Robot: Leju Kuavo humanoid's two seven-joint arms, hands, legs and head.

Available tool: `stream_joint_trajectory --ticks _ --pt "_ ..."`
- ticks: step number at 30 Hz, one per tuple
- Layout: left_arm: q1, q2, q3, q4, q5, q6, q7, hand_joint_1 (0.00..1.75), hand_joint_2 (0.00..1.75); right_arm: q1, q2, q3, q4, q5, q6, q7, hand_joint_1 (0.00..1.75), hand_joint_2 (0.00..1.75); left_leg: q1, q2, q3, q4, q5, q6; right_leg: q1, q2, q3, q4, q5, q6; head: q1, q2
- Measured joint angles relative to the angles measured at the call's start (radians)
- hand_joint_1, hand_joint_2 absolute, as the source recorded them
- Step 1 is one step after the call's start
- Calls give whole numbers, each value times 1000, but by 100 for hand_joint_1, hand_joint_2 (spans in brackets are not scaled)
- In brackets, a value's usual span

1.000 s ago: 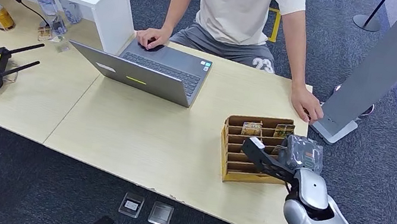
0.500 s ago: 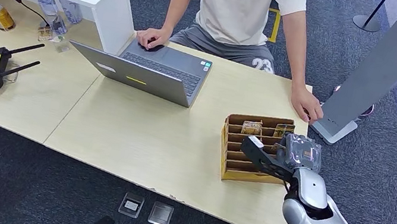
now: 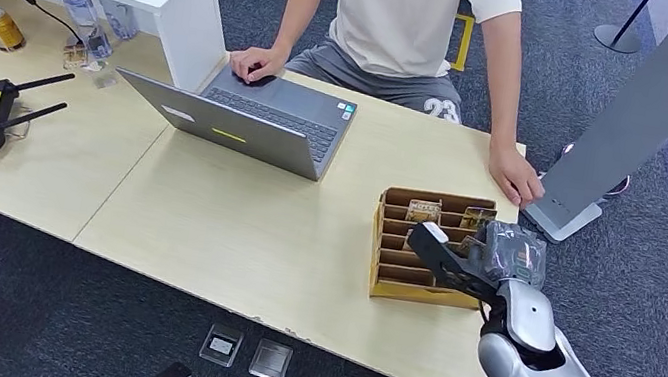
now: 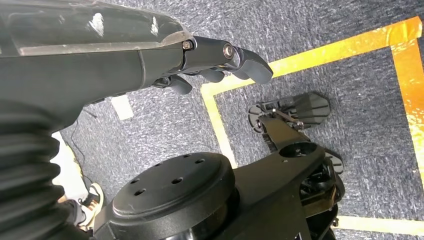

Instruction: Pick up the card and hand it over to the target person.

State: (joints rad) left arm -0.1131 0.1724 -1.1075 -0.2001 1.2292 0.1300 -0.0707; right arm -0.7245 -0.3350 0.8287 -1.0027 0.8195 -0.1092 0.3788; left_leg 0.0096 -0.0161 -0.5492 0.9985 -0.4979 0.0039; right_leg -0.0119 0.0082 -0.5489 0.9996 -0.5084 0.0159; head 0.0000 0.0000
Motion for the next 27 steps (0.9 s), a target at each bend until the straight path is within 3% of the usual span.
stream_joint_trajectory --ticks 9,13,19,23,27 --pt "1 6 14 0 18 6 11 0 175 19 -120 -112 -520 -65 57 80 162 175 -1 -1 -2 2 0 0 -1 -1 -2 2 -1 0 0 0" --pt "1 -1 9 0 13 3 14 0 175 50 -115 -119 -640 17 8 79 162 175 0 -2 -1 1 0 0 0 -2 -1 1 -1 0 0 0" --pt "0 -4 -3 0 2 -3 11 0 175 57 -36 -74 -492 77 -44 14 162 175 0 -2 3 -2 1 0 1 -2 3 -2 0 0 0 0" --pt "0 -5 -17 0 -12 -11 2 0 175 19 69 -24 -199 83 -140 -91 162 175 1 2 5 -4 1 0 1 1 5 -4 2 0 0 0" --pt "-2 -12 -32 2 -25 -20 2 0 175 -55 170 14 132 83 -302 -205 162 175 1 4 7 -5 2 0 1 4 6 -5 3 -1 0 0"
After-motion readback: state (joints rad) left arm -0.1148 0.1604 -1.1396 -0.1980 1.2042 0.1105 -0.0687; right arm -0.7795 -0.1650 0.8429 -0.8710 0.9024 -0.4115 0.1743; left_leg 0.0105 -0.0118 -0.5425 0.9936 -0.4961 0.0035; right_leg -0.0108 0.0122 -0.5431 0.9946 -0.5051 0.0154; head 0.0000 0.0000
